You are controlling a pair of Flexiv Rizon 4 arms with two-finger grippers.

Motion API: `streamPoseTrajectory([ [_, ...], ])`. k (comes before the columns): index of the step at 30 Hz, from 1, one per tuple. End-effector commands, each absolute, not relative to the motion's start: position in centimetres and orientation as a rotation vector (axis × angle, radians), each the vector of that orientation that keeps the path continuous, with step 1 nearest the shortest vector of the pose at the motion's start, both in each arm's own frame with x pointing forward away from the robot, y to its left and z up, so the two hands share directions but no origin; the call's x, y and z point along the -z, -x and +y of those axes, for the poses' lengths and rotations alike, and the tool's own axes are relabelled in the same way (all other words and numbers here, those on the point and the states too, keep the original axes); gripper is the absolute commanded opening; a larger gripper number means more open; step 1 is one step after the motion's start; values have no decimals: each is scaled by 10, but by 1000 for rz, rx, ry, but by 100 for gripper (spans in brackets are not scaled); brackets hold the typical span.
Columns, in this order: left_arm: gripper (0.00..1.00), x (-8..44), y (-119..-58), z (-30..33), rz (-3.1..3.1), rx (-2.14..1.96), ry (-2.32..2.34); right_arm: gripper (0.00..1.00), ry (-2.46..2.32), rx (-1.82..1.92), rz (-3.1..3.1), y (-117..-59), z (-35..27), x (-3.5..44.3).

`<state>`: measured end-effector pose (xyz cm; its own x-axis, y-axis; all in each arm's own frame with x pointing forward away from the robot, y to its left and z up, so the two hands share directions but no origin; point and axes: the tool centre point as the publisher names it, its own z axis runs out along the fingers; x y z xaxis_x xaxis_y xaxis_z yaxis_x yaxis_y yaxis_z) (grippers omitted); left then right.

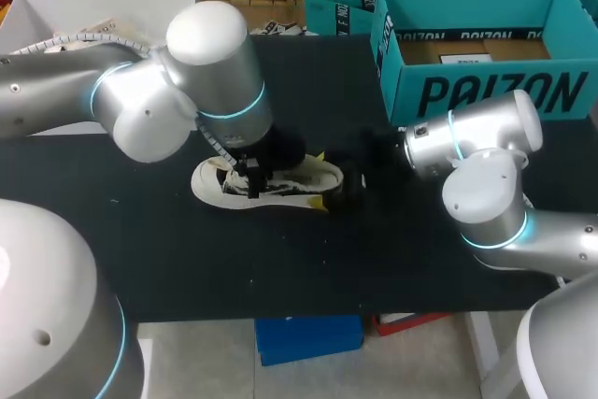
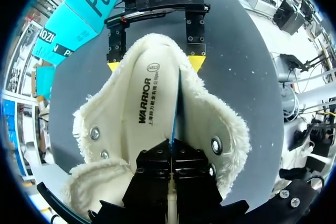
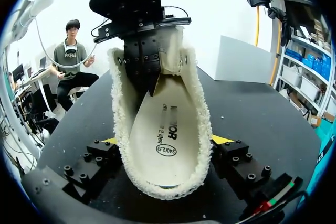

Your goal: Take the shoe out of the shoebox, open the shoe tongue, remove and reinsert the insole, then place the shoe into the shoebox

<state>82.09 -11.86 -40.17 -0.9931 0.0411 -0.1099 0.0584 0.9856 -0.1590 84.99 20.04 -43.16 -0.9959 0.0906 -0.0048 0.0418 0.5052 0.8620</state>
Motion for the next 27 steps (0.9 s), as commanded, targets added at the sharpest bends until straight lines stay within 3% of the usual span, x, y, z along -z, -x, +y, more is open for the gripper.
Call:
streamPoseTrajectory([
  [1, 0, 397, -819, -110, 3032, 295, -89, 0, -120, -1531, 2683, -853, 197, 436],
  [27, 0, 392, -818, -119, 3078, 397, -119, 0, -120, -1531, 2683, -853, 197, 436],
])
